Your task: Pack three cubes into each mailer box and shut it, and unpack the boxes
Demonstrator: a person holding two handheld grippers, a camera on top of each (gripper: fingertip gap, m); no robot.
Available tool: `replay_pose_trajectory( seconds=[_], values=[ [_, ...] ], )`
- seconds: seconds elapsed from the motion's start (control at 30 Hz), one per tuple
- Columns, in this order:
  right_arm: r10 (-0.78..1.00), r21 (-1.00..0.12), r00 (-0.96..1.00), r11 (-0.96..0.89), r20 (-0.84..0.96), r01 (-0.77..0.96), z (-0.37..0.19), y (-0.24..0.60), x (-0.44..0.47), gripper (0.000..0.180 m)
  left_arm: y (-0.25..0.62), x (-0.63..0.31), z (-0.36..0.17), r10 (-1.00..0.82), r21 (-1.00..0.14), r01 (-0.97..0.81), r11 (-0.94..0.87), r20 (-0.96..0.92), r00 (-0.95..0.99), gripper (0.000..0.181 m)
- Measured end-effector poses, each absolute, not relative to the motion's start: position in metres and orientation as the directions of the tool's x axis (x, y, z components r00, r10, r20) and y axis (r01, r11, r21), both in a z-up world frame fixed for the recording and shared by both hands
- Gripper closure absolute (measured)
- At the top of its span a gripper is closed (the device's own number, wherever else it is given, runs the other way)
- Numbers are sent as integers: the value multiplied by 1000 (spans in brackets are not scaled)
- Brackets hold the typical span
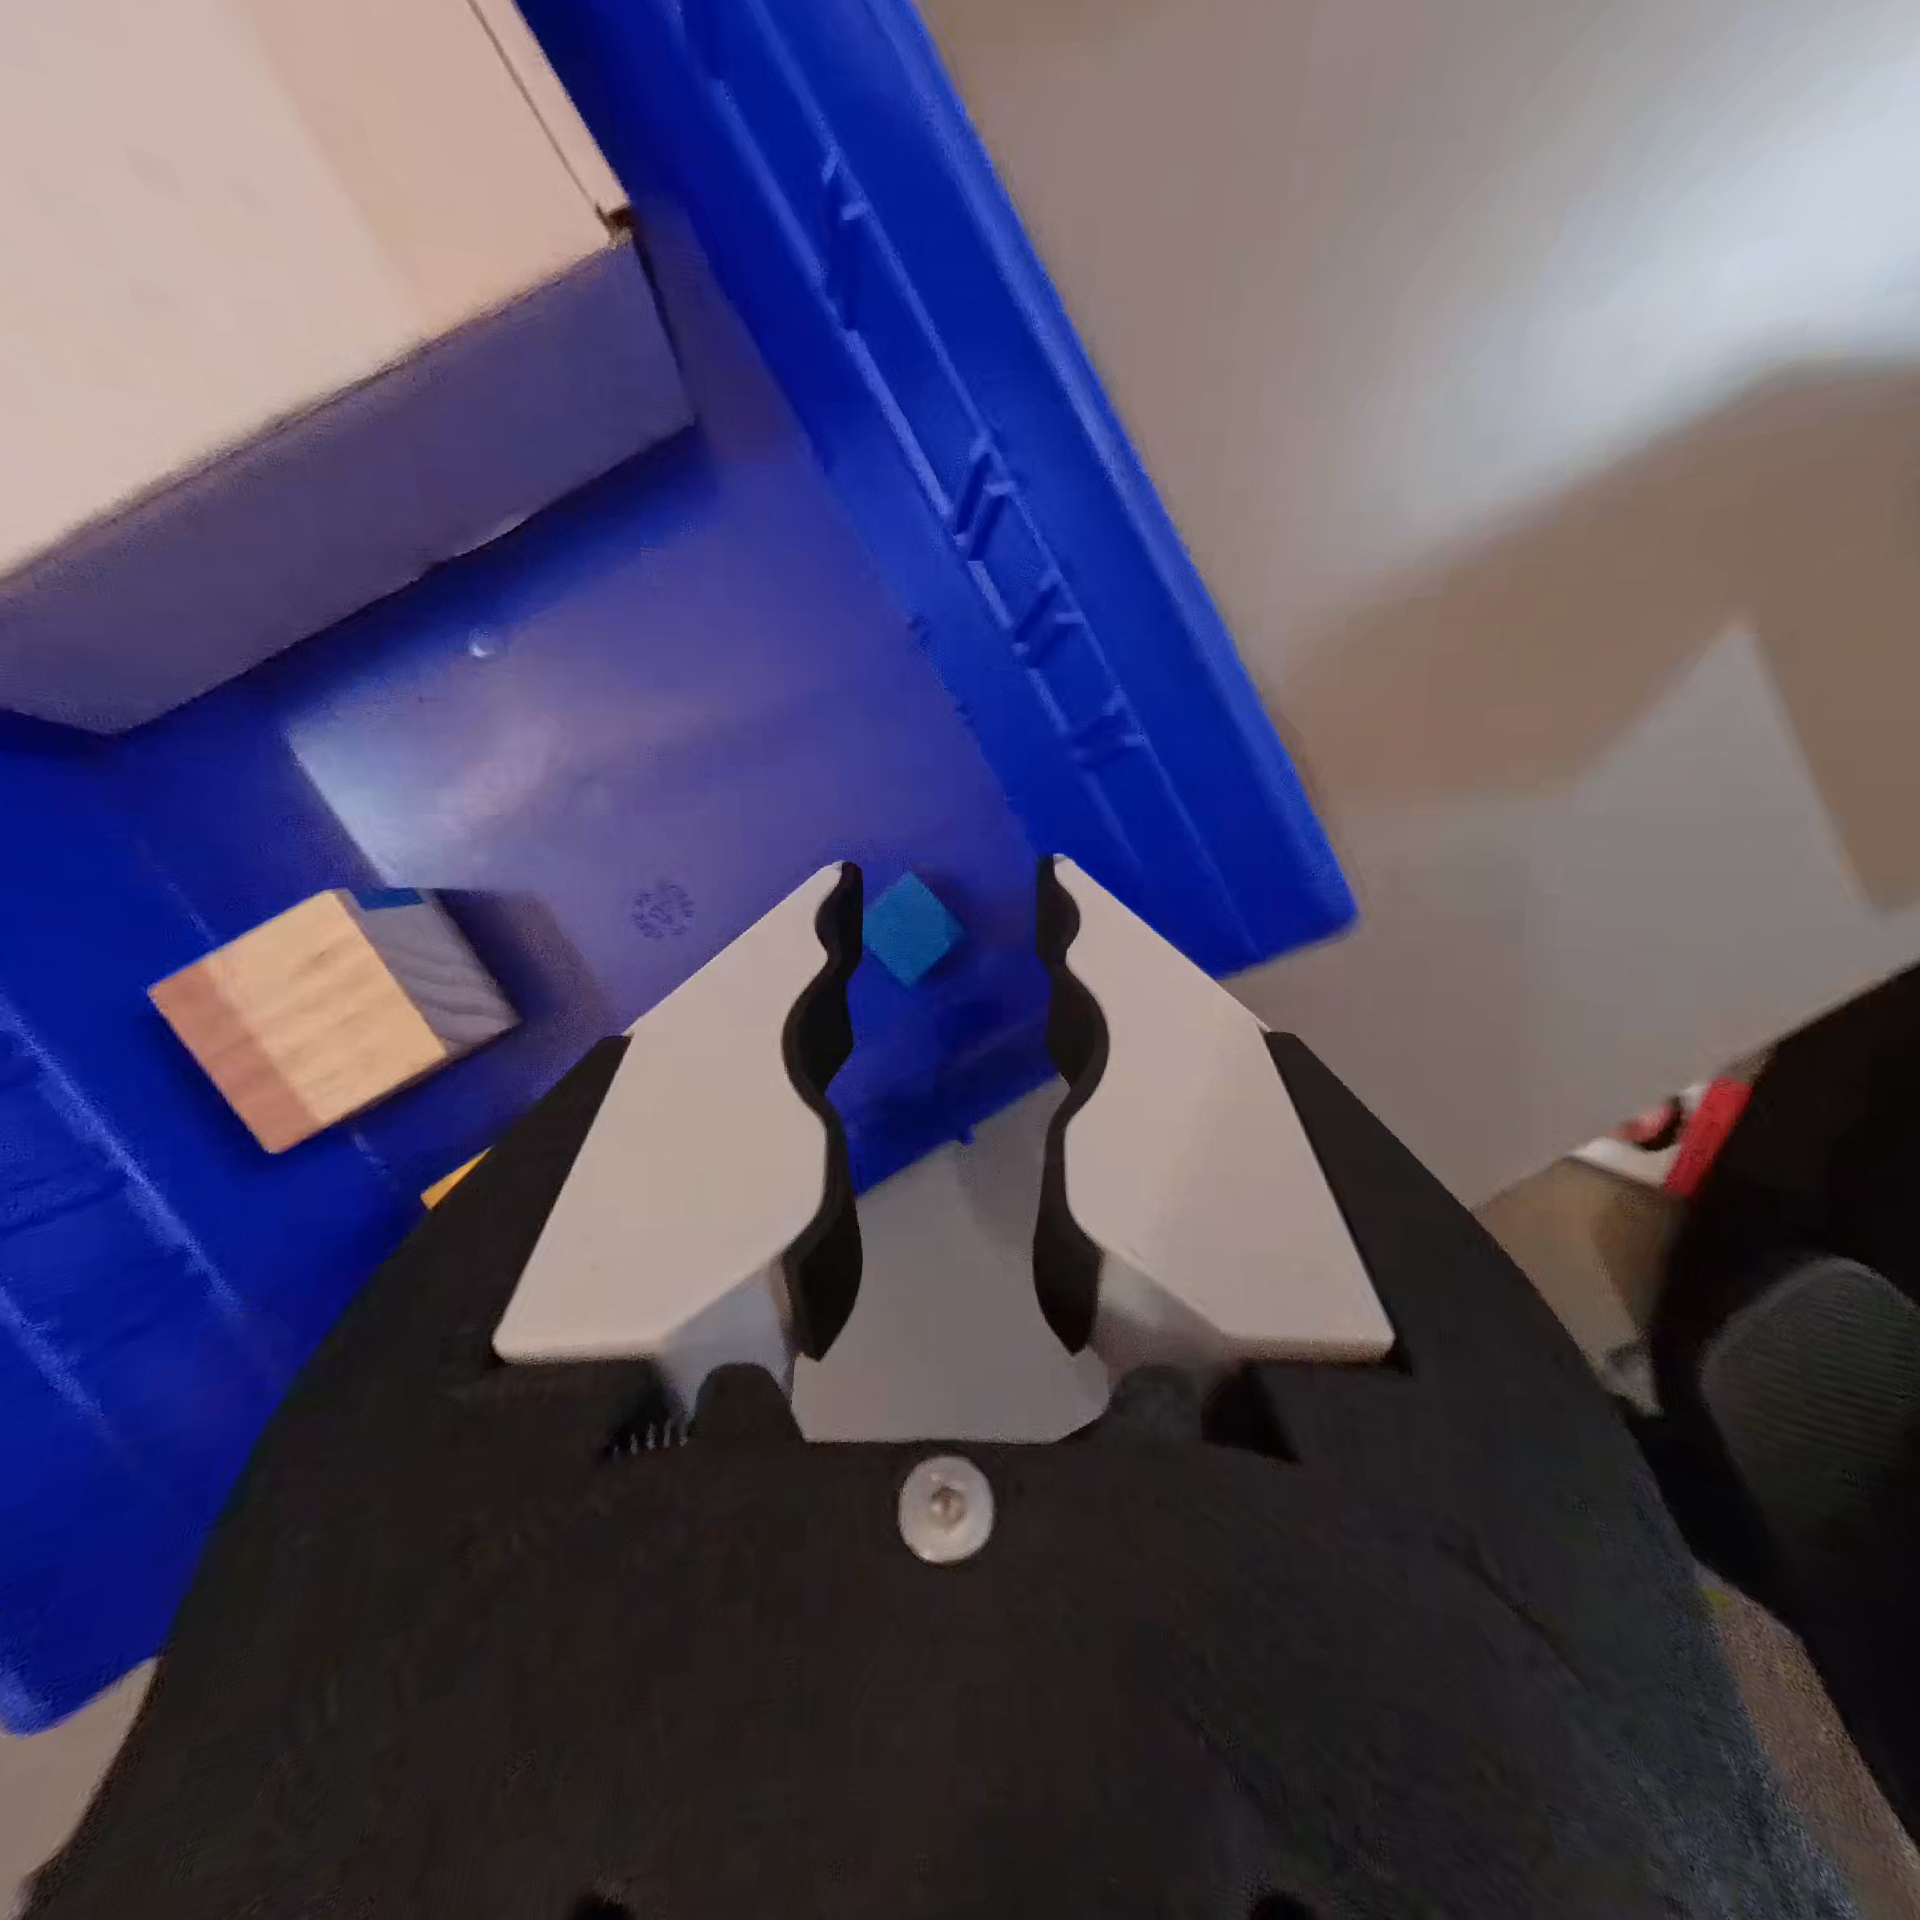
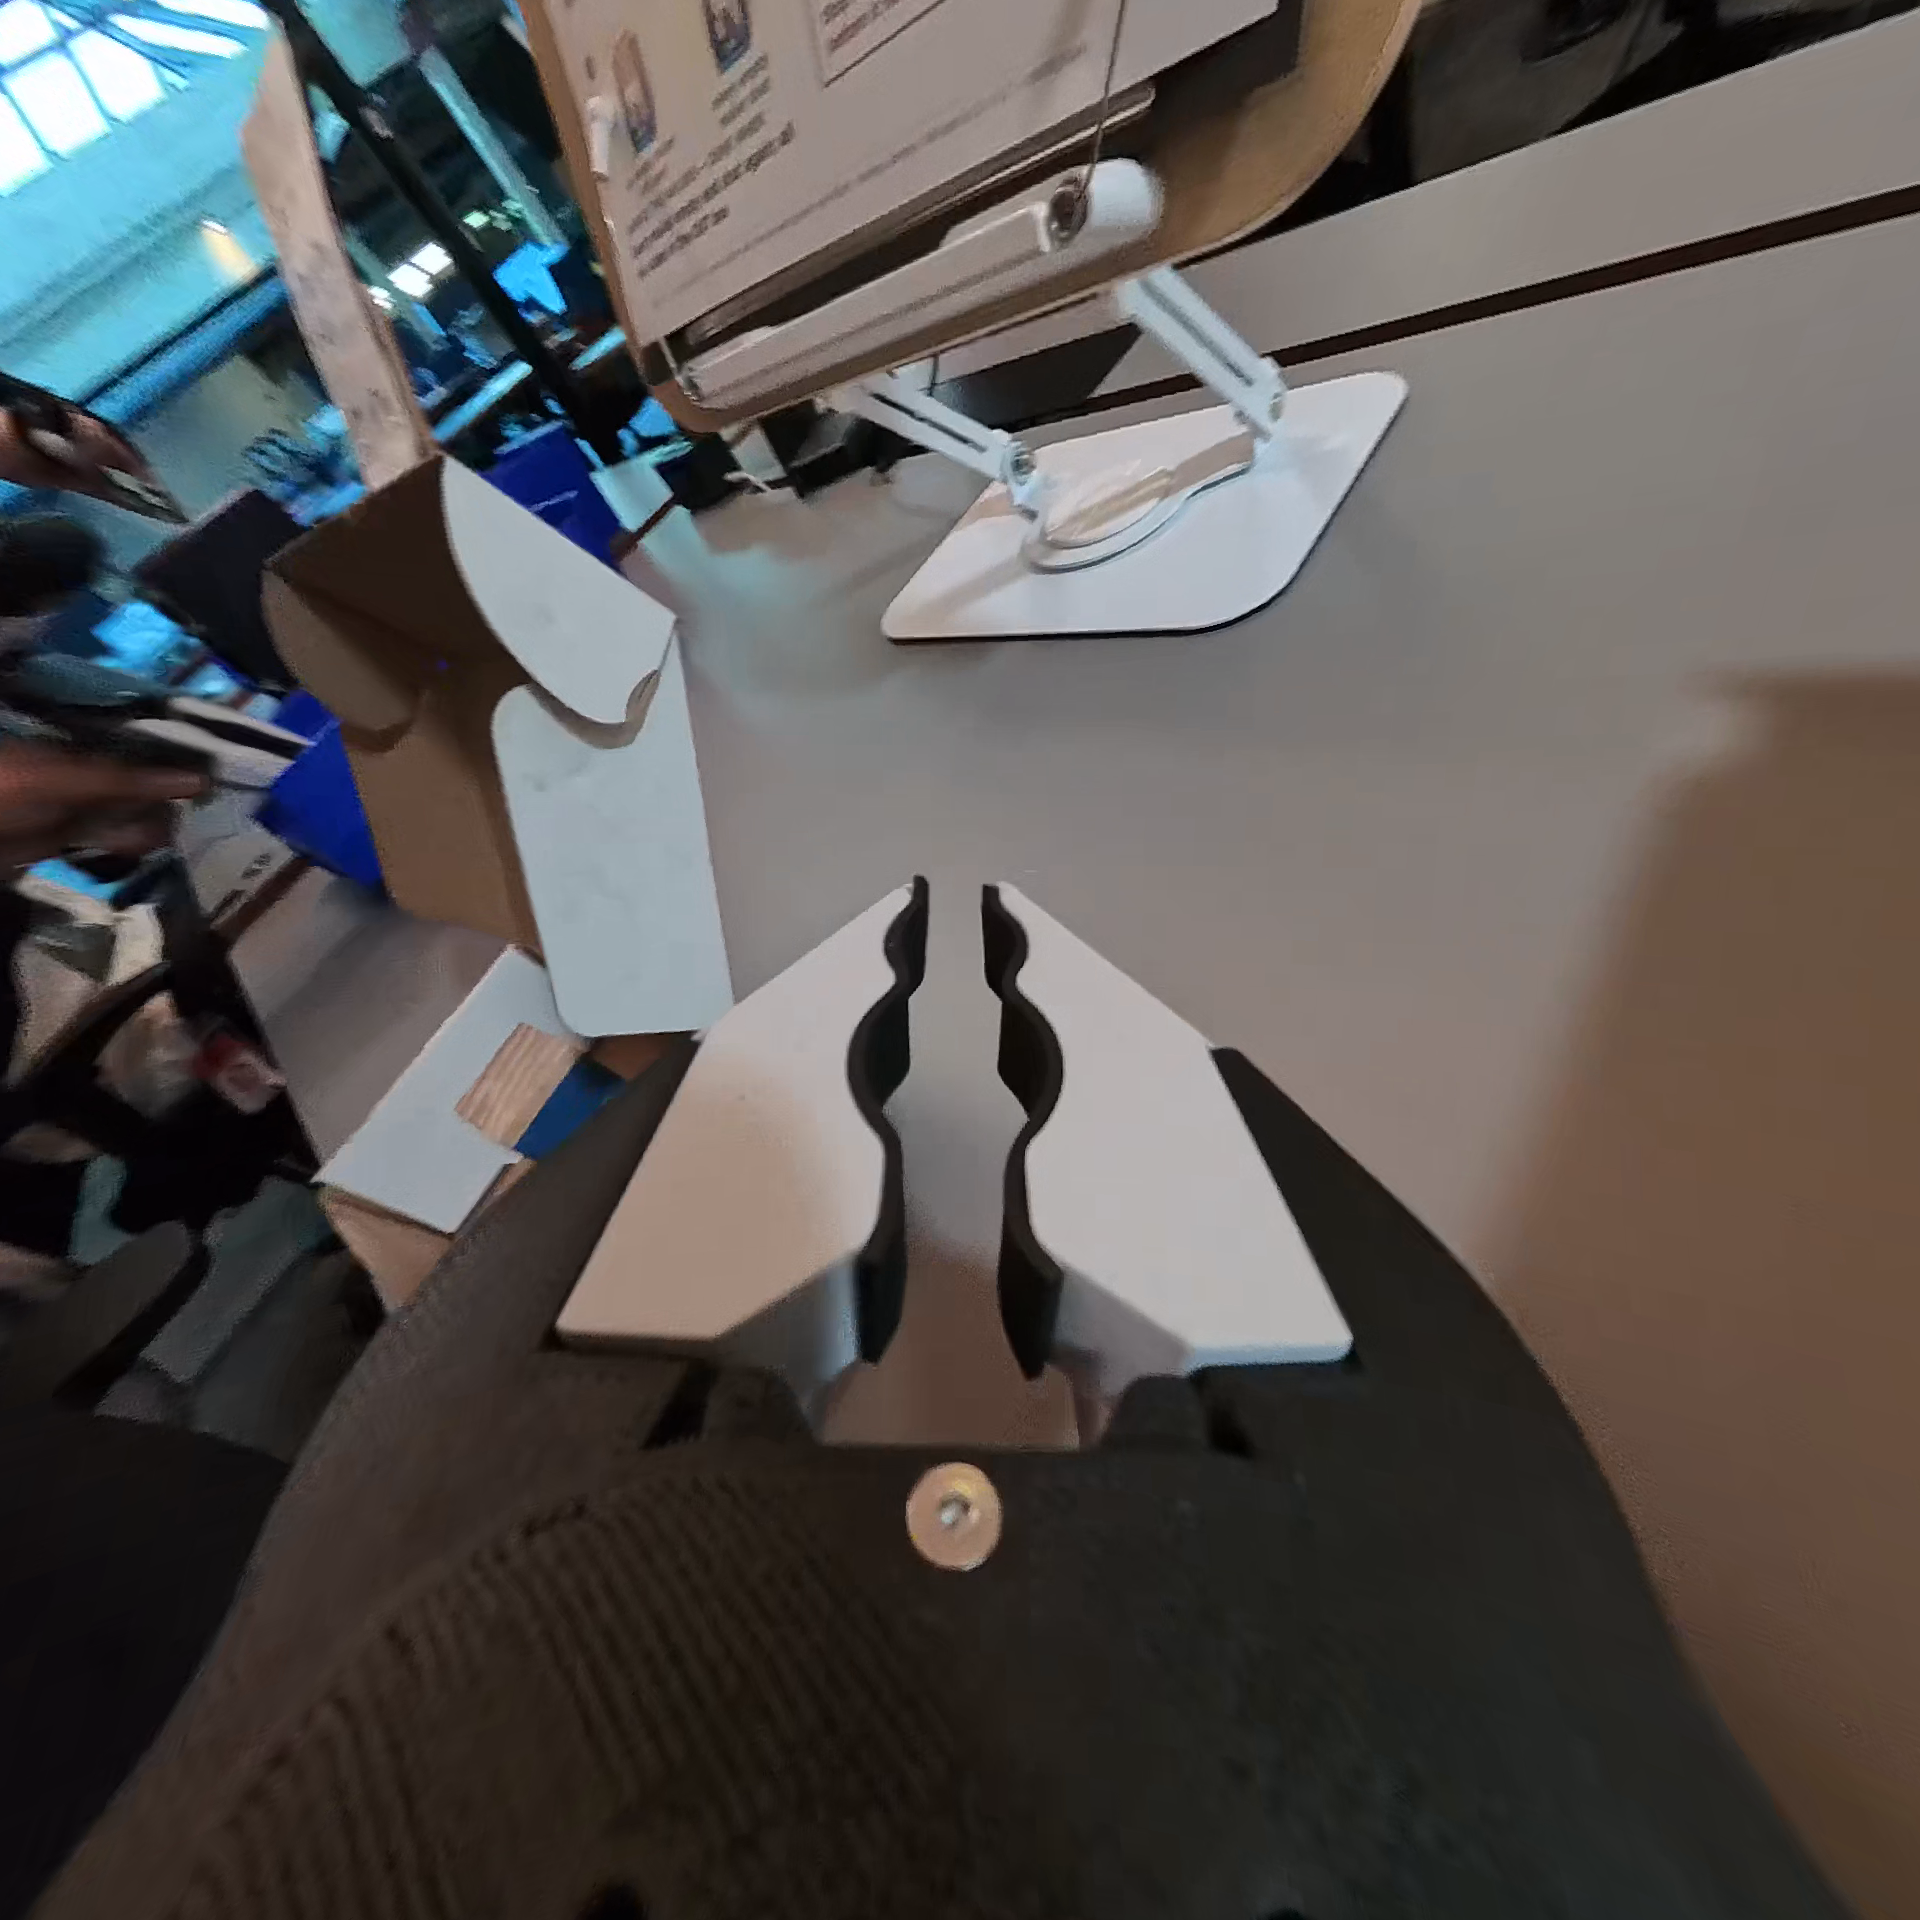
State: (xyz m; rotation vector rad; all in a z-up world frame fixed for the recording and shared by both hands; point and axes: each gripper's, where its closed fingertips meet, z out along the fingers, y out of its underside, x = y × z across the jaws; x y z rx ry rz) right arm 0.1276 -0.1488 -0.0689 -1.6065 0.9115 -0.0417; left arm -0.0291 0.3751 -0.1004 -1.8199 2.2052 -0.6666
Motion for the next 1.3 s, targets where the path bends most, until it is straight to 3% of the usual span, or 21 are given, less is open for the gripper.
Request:
replay_pose_trajectory(
  seconds=[0.23, 0.27, 0.3, 0.43, 0.6, 0.8, 0.93, 1.07, 1.2, 1.3],
  values=[
    [-463, -809, 677, 183, -572, -558, -71, -177, 120, 171, 394, -42, -145, -982, 35, -982, 184, -34, -185, 128],
    [-462, -814, 683, 181, -566, -552, -71, -183, 117, 171, 395, -44, -149, -982, 75, -981, 177, -47, -181, 134],
    [-469, -823, 689, 175, -553, -541, -73, -190, 114, 171, 392, -47, -152, -983, 102, -980, 173, -40, -178, 151],
    [-475, -841, 701, 208, -533, -499, -63, -213, 103, 171, 382, -35, -133, -991, 17, -991, 129, -29, -130, 158],
    [-390, -799, 698, 312, -601, -514, -47, -227, 97, 171, 355, -18, -45, -996, -224, -970, 91, -5, -92, 159],
    [-309, -813, 754, 276, -580, -512, -35, -215, 67, 170, 238, -13, 45, -922, -415, -823, 387, -172, -346, 160],
    [-234, -793, 766, 300, -599, -530, -24, -207, 49, 171, 127, -11, 41, -749, -377, -648, 662, -305, -587, 160],
    [-174, -775, 767, 301, -618, -556, -19, -199, 40, 170, 26, -11, -13, -489, -233, -431, 872, -342, -803, 159],
    [-167, -779, 772, 293, -613, -554, -17, -195, 39, 171, -30, 4, -76, -270, -103, -250, 963, -334, -903, 159],
    [-148, -758, 759, 311, -634, -573, -16, -196, 43, 171, -60, 8, -106, -239, -139, -214, 967, -202, -950, 159]
  ],
)
